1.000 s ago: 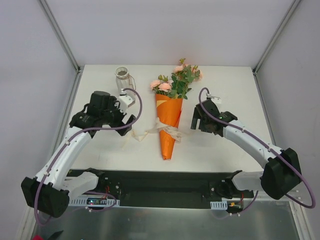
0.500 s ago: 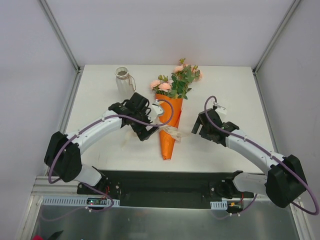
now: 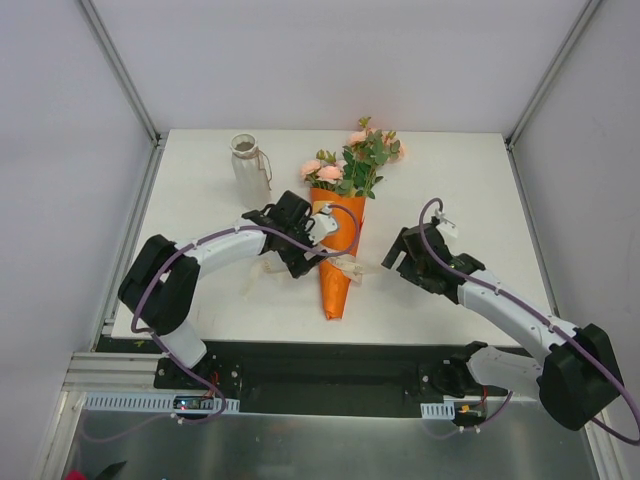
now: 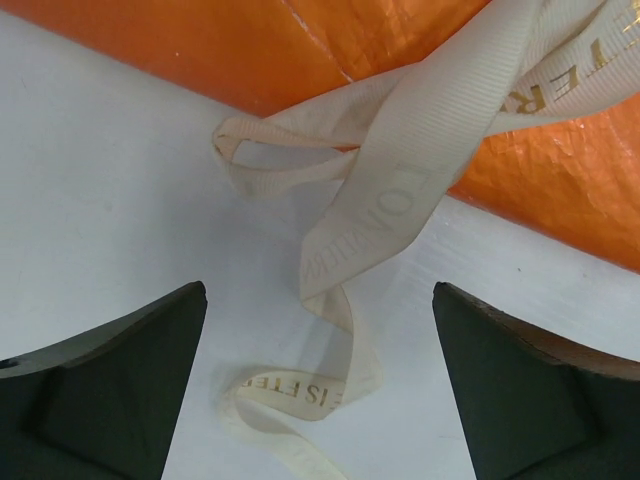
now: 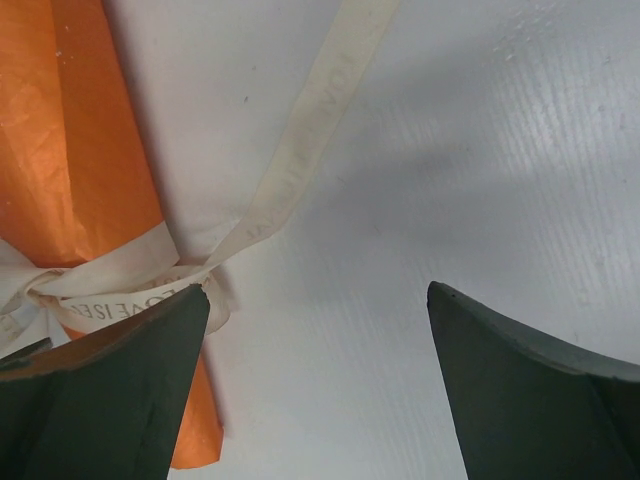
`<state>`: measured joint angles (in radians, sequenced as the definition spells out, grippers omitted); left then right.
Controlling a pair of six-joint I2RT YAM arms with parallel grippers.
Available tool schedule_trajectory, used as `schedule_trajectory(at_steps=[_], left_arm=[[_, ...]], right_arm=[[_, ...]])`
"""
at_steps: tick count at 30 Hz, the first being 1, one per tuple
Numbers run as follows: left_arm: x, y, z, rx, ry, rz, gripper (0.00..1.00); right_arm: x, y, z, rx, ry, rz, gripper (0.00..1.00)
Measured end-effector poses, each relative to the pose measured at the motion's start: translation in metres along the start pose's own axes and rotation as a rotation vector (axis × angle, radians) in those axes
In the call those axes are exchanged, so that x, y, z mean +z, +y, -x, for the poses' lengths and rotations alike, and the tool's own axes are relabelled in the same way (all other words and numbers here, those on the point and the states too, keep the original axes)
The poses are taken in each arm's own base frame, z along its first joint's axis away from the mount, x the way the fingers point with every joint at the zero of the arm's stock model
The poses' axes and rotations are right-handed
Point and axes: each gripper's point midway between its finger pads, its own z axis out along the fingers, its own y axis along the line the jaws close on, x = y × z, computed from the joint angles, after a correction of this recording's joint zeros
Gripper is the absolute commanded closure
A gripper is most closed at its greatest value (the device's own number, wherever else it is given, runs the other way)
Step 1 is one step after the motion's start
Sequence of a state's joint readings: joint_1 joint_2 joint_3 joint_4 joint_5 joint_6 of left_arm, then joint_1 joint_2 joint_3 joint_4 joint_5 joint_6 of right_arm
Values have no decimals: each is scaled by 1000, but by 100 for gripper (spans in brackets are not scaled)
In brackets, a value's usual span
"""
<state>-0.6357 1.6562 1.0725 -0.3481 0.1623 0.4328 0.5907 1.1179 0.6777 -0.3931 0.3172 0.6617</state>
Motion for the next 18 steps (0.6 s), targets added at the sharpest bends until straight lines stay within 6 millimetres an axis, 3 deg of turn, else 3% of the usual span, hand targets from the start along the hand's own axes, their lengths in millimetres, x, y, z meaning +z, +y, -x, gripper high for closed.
schedule_trajectory(at_steps=[7,8,13,18], left_arm=[[17,0,-5,46,-39,18,51],[19,1,-7,49,-39,25,63],[23,8,-4,70,-61,58,67],[23,15,3,76,-89,90,72]], right_arm=[[7,22,-17,128,94,63,10],[9,24,-20,143,111,65,11],[25,29,-39,219,197,33,18],[31,35,-41,291,209,23,22]])
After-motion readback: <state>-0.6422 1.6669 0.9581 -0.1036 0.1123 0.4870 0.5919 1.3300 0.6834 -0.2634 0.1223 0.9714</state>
